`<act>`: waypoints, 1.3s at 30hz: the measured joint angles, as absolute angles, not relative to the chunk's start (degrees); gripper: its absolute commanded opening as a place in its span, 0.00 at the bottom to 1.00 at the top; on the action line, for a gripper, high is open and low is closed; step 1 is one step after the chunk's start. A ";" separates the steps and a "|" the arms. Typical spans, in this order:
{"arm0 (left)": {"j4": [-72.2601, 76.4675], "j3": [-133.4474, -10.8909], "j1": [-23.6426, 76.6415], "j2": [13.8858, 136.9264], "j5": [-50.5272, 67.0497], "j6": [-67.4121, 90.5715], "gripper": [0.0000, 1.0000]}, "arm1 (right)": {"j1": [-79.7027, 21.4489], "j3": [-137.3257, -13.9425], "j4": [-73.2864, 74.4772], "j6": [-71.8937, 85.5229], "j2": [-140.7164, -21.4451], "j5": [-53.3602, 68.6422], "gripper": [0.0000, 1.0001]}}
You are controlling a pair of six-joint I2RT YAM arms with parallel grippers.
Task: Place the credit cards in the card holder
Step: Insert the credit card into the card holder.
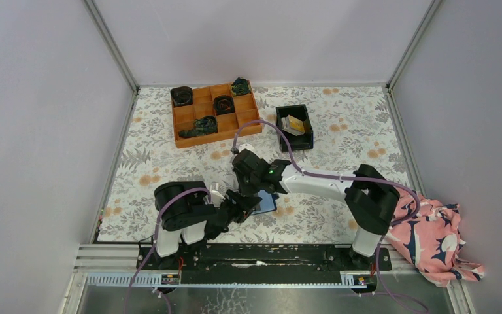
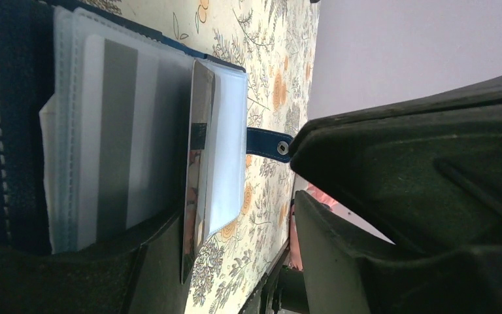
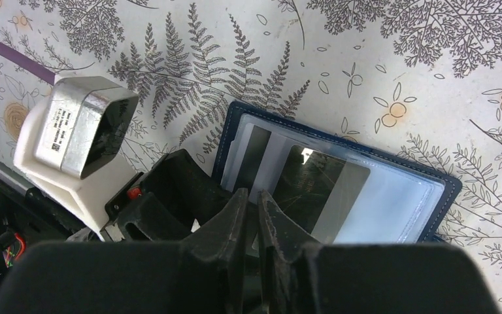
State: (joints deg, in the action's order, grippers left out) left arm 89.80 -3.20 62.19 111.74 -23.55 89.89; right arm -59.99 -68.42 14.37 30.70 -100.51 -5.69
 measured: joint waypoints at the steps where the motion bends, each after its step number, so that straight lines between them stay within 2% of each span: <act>1: 89.80 -3.20 62.19 111.74 -23.53 89.84 0.63 | -59.86 -68.58 14.63 30.70 -100.73 -5.37 0.17; 18: 86.78 -3.14 61.82 107.28 -20.75 82.35 0.62 | -58.81 -73.49 17.58 30.72 -106.06 -2.31 0.17; 39: 82.26 -4.78 61.71 104.84 -18.83 79.18 0.64 | -56.77 -73.32 20.80 30.85 -108.09 0.38 0.16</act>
